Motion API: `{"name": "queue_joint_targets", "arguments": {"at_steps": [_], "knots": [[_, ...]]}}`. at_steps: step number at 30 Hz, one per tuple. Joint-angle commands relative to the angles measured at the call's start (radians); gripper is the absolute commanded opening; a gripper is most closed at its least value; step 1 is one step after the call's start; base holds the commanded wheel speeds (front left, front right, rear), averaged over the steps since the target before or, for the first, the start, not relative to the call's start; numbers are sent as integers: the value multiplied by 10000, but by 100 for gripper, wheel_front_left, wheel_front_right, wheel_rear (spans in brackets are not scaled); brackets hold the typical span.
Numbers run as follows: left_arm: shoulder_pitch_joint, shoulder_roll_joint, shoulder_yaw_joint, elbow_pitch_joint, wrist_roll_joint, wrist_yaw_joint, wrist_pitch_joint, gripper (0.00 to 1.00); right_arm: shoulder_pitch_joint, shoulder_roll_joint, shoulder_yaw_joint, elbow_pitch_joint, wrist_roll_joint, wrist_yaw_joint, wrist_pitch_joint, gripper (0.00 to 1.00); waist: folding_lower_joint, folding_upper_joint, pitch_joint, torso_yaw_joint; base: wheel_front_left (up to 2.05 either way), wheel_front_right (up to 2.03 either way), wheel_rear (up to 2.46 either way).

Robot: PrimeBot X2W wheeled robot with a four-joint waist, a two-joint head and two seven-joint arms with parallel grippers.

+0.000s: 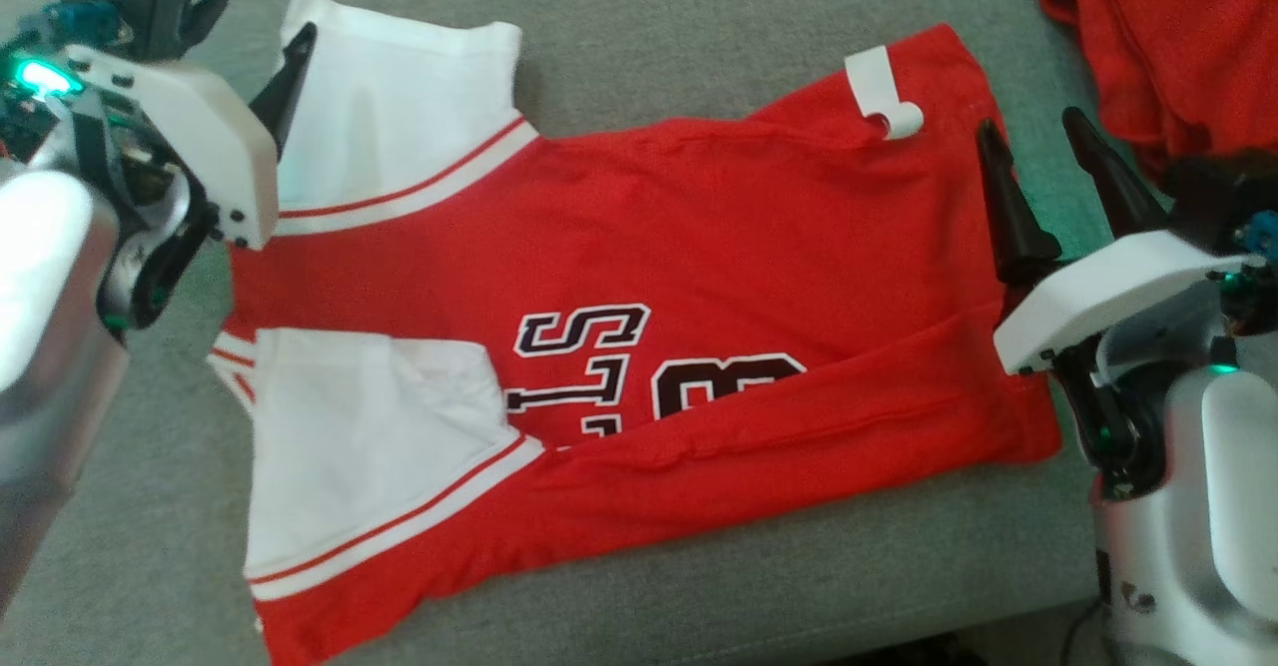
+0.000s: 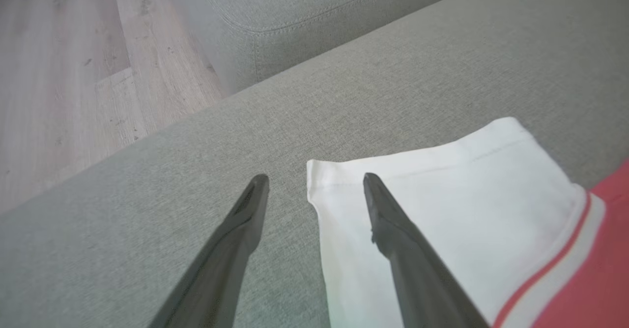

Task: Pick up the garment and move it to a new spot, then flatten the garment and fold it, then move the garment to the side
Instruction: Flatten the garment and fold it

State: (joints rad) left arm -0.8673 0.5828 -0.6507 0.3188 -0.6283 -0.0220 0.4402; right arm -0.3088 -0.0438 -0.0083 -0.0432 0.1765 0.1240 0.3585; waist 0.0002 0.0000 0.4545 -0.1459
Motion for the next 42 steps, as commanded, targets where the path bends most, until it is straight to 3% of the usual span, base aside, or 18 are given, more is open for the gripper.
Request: {"name": "queue_joint_targets", "arguments": {"at_steps": [1, 15, 16, 17, 19, 28, 36, 42], "knots": [[-631, 382, 381, -69, -12, -85, 66, 100, -326, -64, 270, -263, 76, 67, -125, 100, -2, 0, 285, -281, 0, 0, 0], [-768, 215, 0, 606, -451, -411, 1098, 100, -756, -64, 464, 246, 242, 67, -409, 100, -2, 0, 578, -458, 0, 0, 0], [-773, 190, -36, 610, -490, -426, 1202, 85, -805, -64, 475, 271, 247, 67, -407, 100, -2, 0, 590, -463, 0, 0, 0], [-782, 165, -68, 607, -510, -436, 1266, 45, -855, -64, 491, 294, 249, 67, -409, 100, -2, 0, 599, -468, 0, 0, 0], [-793, 108, -118, 596, -566, -465, 1351, 0, -959, -64, 527, 329, 267, 67, -408, 100, -2, 0, 615, -481, 0, 0, 0], [-994, -30, -181, 553, -422, -451, 1010, 0, -1476, -192, 549, 712, 83, 67, -66, 100, -2, 0, 464, -280, 0, 0, 0], [-1035, -418, 48, -63, -367, -217, -120, 0, -2385, -977, 478, 1901, 175, 67, 865, 100, -2, 0, 147, 432, 0, 0, 0], [-697, -367, 192, -1061, -407, -48, -633, 0, -3286, -1668, 610, 2878, 345, 67, 1830, 100, -2, 0, 172, 920, 0, 0, 0]]}}
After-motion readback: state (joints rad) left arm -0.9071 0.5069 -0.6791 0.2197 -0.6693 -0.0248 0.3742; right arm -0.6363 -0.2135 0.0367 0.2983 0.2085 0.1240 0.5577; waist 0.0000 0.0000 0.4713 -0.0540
